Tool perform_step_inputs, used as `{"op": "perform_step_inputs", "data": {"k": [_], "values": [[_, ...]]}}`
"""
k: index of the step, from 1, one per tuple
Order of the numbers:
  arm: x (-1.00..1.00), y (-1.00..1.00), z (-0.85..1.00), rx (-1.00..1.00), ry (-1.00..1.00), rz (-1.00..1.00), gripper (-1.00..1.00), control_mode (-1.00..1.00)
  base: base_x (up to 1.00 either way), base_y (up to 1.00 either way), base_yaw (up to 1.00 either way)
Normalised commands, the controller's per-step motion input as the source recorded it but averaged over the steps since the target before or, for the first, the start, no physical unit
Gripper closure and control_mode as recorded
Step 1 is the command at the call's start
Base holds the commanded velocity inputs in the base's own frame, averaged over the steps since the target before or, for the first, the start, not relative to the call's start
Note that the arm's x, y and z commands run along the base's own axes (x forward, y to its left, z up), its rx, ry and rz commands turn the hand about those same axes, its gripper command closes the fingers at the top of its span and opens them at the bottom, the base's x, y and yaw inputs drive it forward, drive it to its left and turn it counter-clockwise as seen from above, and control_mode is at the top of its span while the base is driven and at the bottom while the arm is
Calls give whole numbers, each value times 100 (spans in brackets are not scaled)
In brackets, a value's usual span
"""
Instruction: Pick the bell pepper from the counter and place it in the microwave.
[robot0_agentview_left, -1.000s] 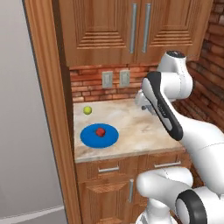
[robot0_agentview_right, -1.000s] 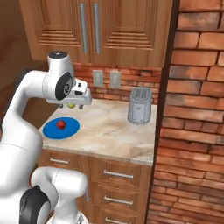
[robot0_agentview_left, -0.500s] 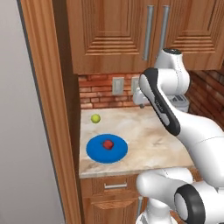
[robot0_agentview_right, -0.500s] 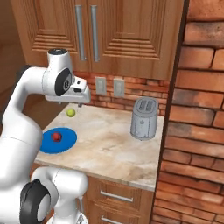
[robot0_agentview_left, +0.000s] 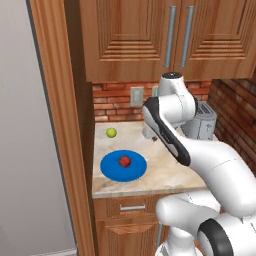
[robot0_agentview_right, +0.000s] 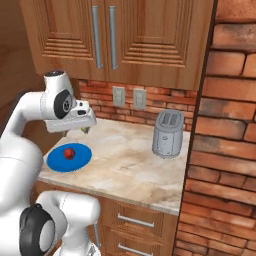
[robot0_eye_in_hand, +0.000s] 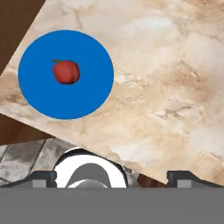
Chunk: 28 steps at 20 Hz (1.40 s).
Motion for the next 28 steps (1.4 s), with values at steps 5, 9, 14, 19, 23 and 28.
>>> {"op": "perform_step_inputs", "data": {"k": [5, 9, 14, 19, 23, 28], "values": [[58, 41, -86, -13, 18, 26, -100, -100, 0, 0, 0], [47, 55, -69, -11, 23, 23, -100, -100, 0, 0, 0], [25, 45, -48, -4, 27, 18, -100, -100, 0, 0, 0], [2, 10, -31, 0, 12, 13, -100, -100, 0, 0, 0], [27, 0, -37, 0, 8, 5, -100, -100, 0, 0, 0], [51, 0, -45, 0, 3, 1, -100, -100, 0, 0, 0]]}}
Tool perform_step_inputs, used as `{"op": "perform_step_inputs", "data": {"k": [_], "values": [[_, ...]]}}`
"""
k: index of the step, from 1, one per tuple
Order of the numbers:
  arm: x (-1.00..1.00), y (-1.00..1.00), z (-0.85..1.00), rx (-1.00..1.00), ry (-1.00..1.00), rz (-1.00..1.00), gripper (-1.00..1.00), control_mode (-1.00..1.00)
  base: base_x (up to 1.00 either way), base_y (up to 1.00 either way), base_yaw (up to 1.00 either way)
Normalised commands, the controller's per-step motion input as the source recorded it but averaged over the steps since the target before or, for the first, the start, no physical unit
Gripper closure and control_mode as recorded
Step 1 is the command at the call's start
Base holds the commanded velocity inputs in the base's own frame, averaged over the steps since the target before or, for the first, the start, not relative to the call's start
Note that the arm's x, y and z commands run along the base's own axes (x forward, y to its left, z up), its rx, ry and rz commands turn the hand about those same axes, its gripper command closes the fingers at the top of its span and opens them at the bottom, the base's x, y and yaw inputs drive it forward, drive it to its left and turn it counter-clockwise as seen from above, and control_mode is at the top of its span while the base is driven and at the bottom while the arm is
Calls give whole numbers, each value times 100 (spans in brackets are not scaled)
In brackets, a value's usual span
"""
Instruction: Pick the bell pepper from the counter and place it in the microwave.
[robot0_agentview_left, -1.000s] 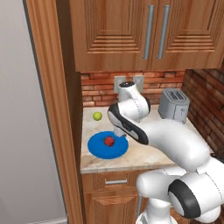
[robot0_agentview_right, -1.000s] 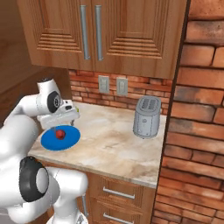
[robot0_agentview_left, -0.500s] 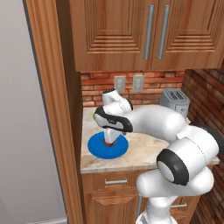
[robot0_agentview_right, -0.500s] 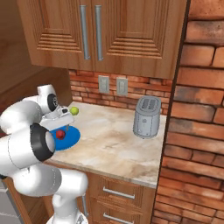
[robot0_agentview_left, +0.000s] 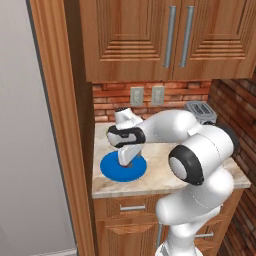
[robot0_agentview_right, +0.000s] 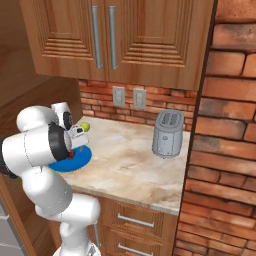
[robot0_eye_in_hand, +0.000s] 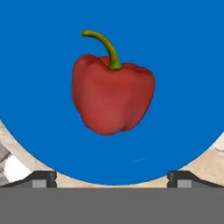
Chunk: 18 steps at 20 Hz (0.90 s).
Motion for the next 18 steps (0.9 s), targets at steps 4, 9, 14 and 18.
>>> {"op": "perform_step_inputs", "data": {"k": [4, 9, 14, 18], "values": [[35, 4, -22, 4, 0, 0, -100, -100, 0, 0, 0], [20, 17, -3, 7, 0, 0, -100, -100, 0, 0, 0], [9, 16, -14, 7, 0, -1, -100, -100, 0, 0, 0], [16, 7, -28, 6, 0, -1, -100, -100, 0, 0, 0]]}}
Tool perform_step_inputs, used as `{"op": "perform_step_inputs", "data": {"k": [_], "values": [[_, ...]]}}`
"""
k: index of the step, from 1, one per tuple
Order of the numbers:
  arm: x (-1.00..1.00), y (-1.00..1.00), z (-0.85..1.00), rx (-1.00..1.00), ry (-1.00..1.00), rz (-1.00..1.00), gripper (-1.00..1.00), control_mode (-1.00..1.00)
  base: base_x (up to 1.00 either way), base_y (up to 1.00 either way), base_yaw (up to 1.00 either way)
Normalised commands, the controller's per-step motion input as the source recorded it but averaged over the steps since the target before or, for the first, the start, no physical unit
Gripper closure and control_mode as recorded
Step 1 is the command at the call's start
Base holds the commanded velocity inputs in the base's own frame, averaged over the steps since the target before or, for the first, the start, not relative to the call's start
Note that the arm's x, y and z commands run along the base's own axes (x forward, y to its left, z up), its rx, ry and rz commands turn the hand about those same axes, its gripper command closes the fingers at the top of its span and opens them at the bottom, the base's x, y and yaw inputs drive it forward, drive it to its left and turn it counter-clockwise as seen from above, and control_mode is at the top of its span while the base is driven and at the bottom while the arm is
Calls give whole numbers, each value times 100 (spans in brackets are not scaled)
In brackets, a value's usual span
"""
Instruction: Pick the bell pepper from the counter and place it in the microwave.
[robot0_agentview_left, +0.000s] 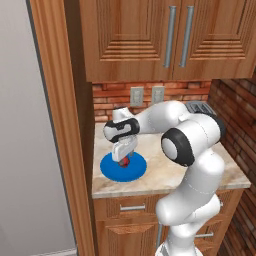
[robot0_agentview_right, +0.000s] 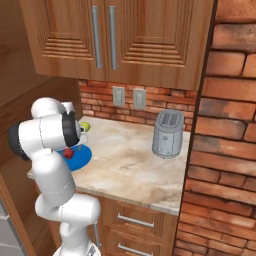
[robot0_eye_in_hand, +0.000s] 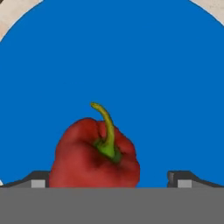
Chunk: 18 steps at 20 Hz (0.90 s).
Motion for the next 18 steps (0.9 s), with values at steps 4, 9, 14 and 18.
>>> {"op": "perform_step_inputs", "data": {"k": [4, 9, 14, 18], "values": [[15, 6, -25, 5, 0, -1, -100, -100, 0, 0, 0], [-2, 12, -24, 6, 0, -4, -100, -100, 0, 0, 0], [0, 5, -30, 5, 0, -6, -100, -100, 0, 0, 0], [0, 0, -17, 3, 0, -6, 100, -100, 0, 0, 0]]}}
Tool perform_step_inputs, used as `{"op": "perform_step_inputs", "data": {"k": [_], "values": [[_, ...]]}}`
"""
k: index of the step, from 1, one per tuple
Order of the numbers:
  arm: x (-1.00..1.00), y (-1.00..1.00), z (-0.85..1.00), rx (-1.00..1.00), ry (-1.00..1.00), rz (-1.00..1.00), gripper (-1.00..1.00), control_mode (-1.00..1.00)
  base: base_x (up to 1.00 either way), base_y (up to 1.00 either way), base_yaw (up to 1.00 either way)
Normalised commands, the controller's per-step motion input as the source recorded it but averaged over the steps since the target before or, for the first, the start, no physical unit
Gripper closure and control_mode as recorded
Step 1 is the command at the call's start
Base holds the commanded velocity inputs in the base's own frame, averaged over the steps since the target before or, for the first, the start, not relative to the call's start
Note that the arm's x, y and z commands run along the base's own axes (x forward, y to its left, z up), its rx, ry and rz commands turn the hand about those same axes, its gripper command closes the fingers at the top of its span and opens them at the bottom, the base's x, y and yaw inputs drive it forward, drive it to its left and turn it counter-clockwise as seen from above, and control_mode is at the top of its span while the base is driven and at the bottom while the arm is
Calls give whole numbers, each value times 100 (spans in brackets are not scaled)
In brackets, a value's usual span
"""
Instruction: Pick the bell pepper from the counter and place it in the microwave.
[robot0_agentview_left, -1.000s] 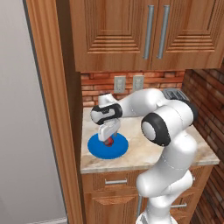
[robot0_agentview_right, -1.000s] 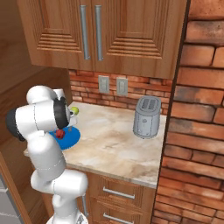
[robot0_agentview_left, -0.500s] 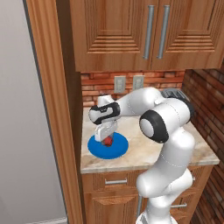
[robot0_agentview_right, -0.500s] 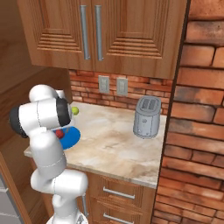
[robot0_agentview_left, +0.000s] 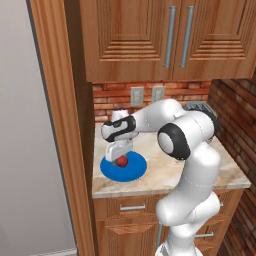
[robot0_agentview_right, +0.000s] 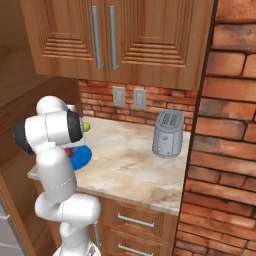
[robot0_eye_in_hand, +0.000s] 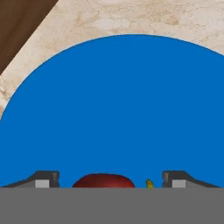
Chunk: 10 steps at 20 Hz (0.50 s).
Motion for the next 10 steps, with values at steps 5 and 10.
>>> {"op": "perform_step_inputs", "data": {"k": [5, 10], "values": [[-9, -3, 0, 4, 0, -5, 100, -100, 0, 0, 0], [-33, -20, 7, 1, 0, -6, 100, -100, 0, 0, 0]]}}
